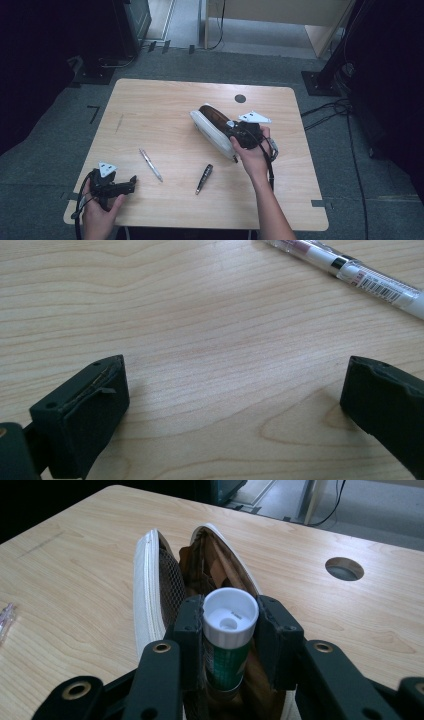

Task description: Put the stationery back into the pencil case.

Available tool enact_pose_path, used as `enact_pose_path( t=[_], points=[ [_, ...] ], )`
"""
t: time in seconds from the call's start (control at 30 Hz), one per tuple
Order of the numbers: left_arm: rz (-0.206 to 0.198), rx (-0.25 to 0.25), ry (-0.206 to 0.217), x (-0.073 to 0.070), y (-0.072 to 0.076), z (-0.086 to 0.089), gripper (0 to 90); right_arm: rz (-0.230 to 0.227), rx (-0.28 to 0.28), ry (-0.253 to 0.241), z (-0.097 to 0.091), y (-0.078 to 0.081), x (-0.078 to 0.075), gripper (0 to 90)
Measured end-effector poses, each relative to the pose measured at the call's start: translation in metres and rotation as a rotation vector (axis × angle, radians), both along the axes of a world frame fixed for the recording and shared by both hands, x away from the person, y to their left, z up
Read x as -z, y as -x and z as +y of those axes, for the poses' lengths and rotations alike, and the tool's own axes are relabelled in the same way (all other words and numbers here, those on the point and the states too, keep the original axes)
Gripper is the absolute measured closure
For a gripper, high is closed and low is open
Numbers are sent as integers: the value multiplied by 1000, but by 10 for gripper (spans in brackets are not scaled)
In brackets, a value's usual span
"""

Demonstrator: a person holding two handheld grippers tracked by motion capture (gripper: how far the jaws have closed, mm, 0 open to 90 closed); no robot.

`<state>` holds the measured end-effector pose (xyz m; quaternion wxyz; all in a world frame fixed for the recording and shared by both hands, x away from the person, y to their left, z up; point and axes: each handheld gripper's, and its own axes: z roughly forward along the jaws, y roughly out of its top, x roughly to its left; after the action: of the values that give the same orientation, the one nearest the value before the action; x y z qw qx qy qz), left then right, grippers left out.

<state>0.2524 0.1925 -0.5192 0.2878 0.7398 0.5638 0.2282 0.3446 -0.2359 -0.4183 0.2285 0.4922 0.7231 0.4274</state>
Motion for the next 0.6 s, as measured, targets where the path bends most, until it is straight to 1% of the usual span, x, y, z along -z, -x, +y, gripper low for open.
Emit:
enact_pose_path(
  t=[0.13,0.3,0.4,0.53,0.6],
  points=[
    [0,0,0,0,0,0,0,16,-7,-5,2,-5,3,663],
    [0,0,0,0,0,0,0,30,-16,7,7,-13,6,659],
    [0,0,0,0,0,0,0,31,-16,5,8,-15,7,659],
    [0,0,0,0,0,0,0,47,-23,4,11,-17,8,656],
    [0,0,0,0,0,0,0,42,-24,0,11,-18,8,648]
  ],
)
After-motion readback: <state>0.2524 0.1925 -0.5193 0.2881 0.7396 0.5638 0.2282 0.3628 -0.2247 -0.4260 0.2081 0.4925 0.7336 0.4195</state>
